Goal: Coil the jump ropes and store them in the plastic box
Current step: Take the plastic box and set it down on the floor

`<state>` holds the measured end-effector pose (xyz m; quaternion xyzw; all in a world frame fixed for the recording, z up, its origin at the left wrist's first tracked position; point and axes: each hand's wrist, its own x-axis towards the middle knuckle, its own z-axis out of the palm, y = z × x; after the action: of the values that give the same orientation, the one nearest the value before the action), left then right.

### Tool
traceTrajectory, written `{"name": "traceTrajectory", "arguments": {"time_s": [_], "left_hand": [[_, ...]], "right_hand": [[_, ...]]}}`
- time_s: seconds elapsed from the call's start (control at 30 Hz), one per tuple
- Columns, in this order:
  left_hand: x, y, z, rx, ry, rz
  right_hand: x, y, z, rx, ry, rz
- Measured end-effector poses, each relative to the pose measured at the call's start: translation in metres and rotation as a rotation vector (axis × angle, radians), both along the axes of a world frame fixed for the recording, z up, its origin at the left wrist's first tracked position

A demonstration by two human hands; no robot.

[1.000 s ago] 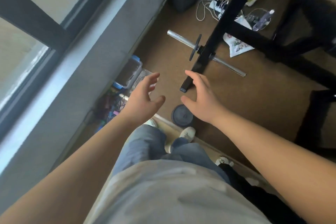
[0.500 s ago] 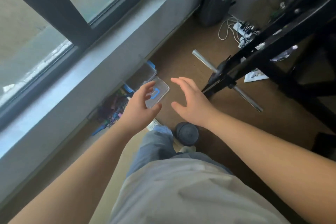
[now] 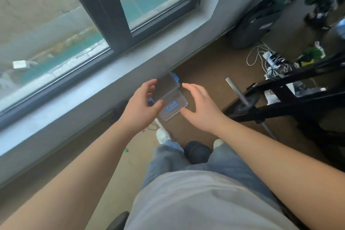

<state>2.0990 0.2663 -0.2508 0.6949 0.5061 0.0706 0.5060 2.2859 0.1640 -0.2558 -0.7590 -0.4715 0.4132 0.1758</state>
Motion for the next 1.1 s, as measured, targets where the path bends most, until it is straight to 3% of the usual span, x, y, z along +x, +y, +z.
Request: {"name": "traceTrajectory", "arguments": {"time_s": [0.5,0.8,1.1], "left_hand": [[-0.013,-0.01,-0.017,-0.059,0.058,0.279],[0.028,-0.001,-0.024,-0.053,0.077,0.58],[0.036,0.028,-0.106,-0.1,0.066,0.619]], "right_hand": [[0.002,0.071,-0.015,-0.017,0.033,0.355],[0.048,0.122,-0.028,-0.015,0.075,0.614],[0.055,0.169,-0.108,-0.034,0.057,0.617]]}}
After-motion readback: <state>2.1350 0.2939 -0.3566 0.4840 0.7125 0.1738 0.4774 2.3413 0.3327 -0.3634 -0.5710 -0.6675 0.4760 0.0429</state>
